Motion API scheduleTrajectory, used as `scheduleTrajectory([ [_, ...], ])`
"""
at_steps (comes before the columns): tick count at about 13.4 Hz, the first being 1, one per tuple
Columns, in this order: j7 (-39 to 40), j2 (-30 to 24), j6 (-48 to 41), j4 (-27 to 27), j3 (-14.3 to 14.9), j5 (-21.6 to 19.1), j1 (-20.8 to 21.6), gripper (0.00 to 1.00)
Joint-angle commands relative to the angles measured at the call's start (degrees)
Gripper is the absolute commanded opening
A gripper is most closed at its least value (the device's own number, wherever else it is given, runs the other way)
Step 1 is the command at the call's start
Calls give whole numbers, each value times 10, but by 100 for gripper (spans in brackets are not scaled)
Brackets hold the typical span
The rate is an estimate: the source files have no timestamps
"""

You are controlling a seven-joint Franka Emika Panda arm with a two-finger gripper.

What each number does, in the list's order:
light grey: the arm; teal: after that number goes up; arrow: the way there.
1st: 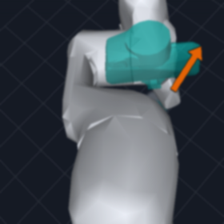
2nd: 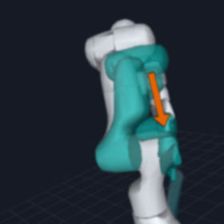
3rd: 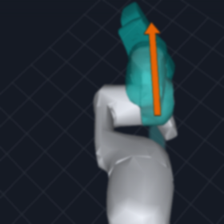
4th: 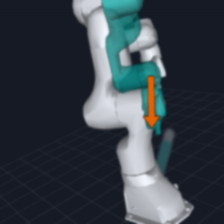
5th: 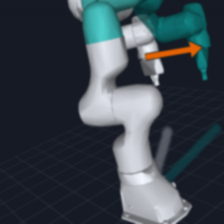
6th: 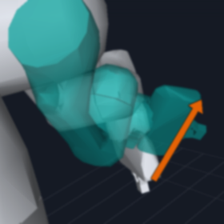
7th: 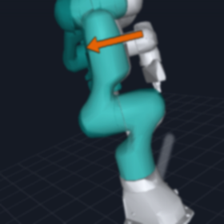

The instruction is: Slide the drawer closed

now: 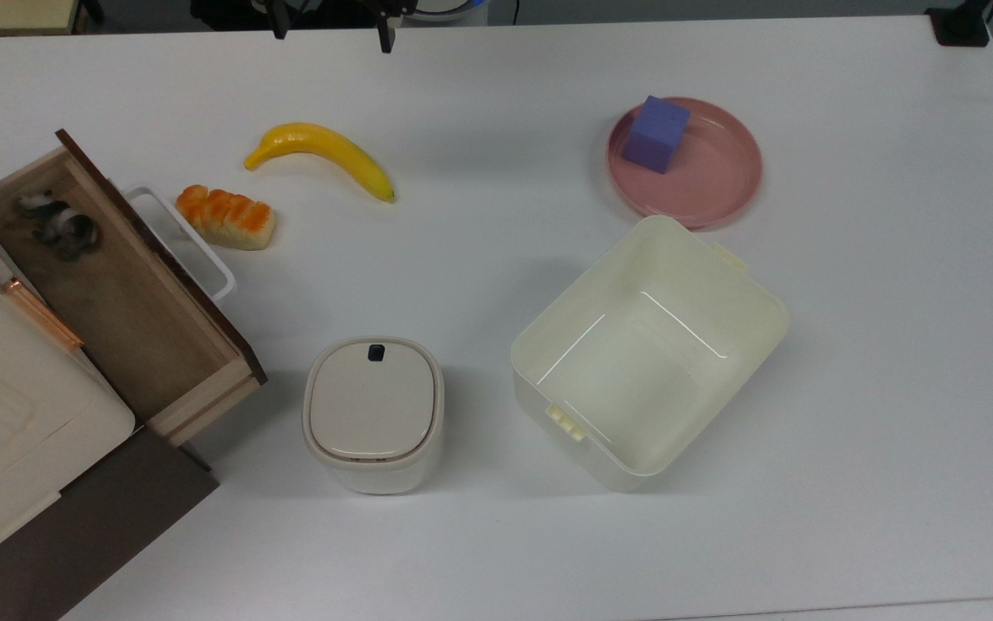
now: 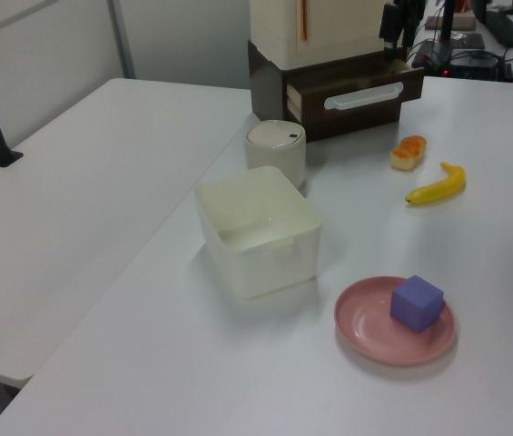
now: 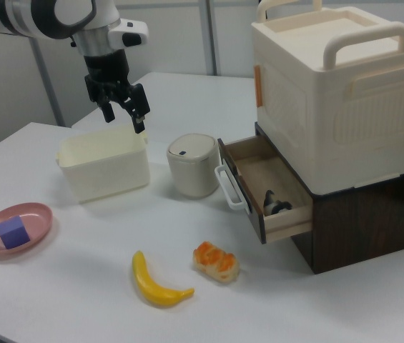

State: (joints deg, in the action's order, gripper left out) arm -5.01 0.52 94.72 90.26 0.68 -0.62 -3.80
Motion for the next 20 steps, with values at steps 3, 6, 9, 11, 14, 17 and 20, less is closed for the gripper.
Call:
scheduleTrajectory([
  [3,40,-3,-11,-3,10,-25,-1,100],
  [6,59,-3,-13,-2,10,-26,-2,97],
  [9,51,-2,-13,-2,10,-27,-1,98],
  [11,33,-2,-13,-1,9,-26,-1,99],
  [14,14,-1,-12,1,7,-23,1,98],
  [17,46,-1,-23,3,7,-23,0,89],
  [20,46,-1,-35,3,7,-23,-1,87],
])
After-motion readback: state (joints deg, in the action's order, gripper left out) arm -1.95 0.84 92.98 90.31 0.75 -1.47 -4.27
